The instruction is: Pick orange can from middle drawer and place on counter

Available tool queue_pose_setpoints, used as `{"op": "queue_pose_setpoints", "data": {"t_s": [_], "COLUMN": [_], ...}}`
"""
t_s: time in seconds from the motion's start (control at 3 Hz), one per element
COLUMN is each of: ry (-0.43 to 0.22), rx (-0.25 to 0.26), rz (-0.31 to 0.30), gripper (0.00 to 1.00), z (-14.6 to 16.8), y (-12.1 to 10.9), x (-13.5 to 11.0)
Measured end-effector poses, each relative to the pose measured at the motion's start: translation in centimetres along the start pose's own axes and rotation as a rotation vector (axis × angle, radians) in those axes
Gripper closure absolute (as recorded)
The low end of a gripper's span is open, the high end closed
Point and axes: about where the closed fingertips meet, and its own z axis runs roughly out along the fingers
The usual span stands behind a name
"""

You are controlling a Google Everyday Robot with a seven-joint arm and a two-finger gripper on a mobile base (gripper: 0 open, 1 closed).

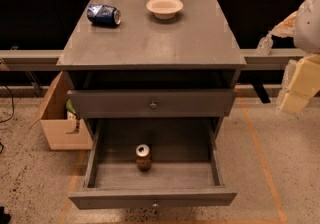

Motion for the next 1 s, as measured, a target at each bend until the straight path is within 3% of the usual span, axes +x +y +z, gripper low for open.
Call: {"op": "queue_pose_setpoints", "data": {"t_s": [0.33, 0.67, 1.0], "ry": [0.0, -0.05, -0.159], "rx": [0.0, -0.028, -0.106], "rz": [0.0, -0.015, -0.047], "gripper": [0.0, 0.0, 0.0], "z": [0.0, 3.5, 11.0], "y": [0.0, 0.5, 2.2], "x": [0.0, -0.7, -2.1]}}
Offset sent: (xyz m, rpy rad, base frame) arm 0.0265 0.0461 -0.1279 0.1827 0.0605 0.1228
